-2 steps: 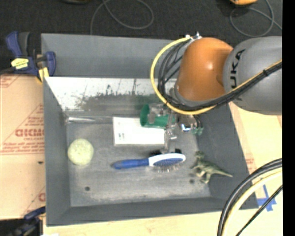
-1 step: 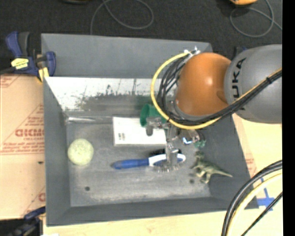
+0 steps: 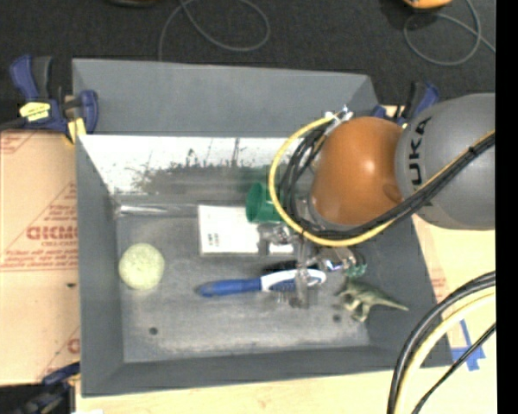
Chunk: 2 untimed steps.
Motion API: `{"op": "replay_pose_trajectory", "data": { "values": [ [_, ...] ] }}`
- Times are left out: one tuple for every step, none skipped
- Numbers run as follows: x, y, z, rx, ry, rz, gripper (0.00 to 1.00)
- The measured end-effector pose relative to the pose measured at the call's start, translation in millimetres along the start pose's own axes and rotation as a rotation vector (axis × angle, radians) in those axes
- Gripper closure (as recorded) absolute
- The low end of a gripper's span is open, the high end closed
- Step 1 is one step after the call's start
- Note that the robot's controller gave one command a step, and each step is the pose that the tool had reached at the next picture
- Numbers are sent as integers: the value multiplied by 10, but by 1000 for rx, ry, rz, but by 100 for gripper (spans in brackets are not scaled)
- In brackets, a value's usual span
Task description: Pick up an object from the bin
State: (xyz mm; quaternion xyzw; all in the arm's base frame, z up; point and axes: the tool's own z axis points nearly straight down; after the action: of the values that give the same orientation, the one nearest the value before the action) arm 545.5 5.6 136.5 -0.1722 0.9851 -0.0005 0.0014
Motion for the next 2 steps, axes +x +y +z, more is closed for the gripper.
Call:
{"op": "replay_pose_trajectory", "data": {
  "values": [
    [-26, 73, 655, 0, -1, -63, 0],
    [76, -31, 665, -2, 4, 47, 100]
  ]
}}
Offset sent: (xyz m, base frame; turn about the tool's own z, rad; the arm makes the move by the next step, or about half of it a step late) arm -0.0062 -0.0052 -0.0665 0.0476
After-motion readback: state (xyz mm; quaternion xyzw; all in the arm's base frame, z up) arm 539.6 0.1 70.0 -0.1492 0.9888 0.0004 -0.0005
